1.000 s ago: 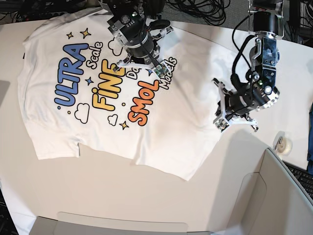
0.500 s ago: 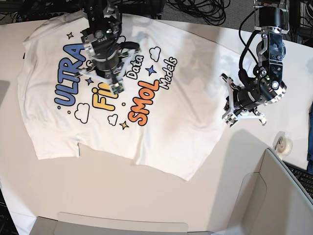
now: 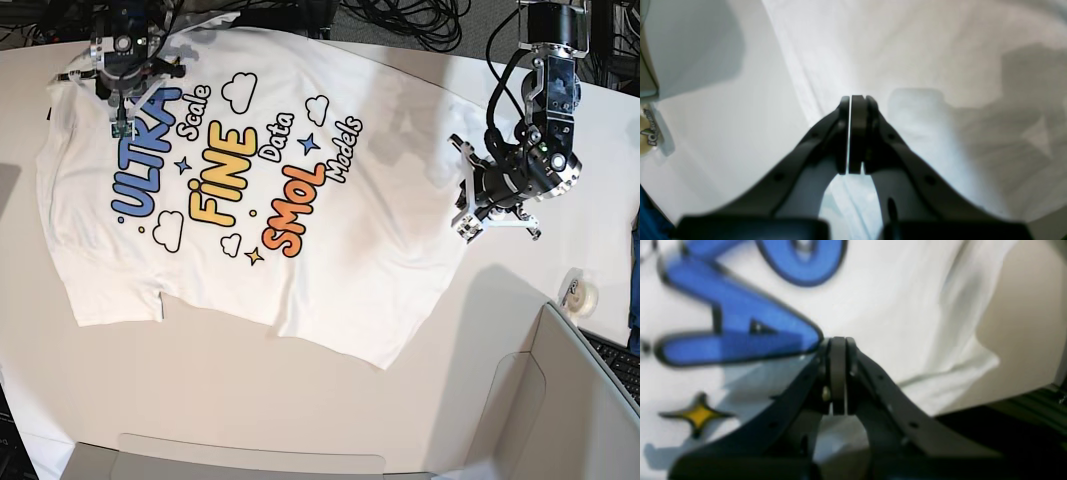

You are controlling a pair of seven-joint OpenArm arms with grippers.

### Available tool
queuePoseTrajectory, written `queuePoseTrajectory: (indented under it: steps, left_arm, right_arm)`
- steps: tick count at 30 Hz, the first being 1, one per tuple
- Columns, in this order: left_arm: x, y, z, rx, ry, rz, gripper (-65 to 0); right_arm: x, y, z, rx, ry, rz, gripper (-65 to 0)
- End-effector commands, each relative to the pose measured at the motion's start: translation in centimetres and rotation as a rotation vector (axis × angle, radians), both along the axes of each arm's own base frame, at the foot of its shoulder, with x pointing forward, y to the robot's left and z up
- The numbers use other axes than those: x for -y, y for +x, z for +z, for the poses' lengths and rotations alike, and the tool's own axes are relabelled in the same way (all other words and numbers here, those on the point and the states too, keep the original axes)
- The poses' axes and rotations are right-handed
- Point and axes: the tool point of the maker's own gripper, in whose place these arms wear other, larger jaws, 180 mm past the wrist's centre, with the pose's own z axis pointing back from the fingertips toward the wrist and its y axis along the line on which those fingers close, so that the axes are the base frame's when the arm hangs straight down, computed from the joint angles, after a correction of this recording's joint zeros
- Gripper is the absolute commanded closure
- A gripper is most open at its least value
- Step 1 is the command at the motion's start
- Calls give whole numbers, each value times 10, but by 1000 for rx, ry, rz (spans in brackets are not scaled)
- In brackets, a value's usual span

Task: Layout the t-shirt on the table in an organized manner, then fold the t-shirt properly
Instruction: 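Drag the shirt body with the right gripper toward the collar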

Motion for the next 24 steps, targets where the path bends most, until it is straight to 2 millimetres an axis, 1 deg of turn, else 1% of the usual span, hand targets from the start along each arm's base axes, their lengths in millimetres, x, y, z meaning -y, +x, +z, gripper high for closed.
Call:
queuePoseTrajectory:
  steps: [1, 3, 6, 8, 10, 12, 14, 17, 20, 24]
  left_arm:
    - [-5, 7, 7, 23, 6, 8, 0]
    - [-7, 6, 3, 10, 6, 15, 0]
    - [-6, 6, 3, 10, 1, 14, 0]
    - [-3, 7, 9, 29, -1, 2, 0]
    - [6, 8, 17, 57, -11, -15, 0]
    - [26, 4, 20, 68, -36, -47, 0]
    - [41, 0, 23, 77, -40, -91, 0]
    - [63, -9, 17, 56, -41, -164, 0]
    - [71, -13, 14, 44, -42, -193, 0]
    - [69, -12, 14, 45, -39, -189, 0]
  right_arm:
    - [2, -12, -1, -38, -12, 12, 0]
    - [-1, -27, -6, -78, -20, 65, 0]
    - [-1, -45, -10, -104, -29, 117, 0]
    - [-1, -51, -12, -113, -29, 126, 0]
    - [-1, -50, -12, -112, -32, 127, 0]
    - [0, -45, -11, -102, -34, 125, 0]
    - [0, -32, -9, -72, -35, 124, 0]
    - [2, -20, -9, -63, -36, 109, 0]
    - [3, -6, -11, -65, -36, 93, 0]
    - [9, 14, 2, -8, -56, 88, 0]
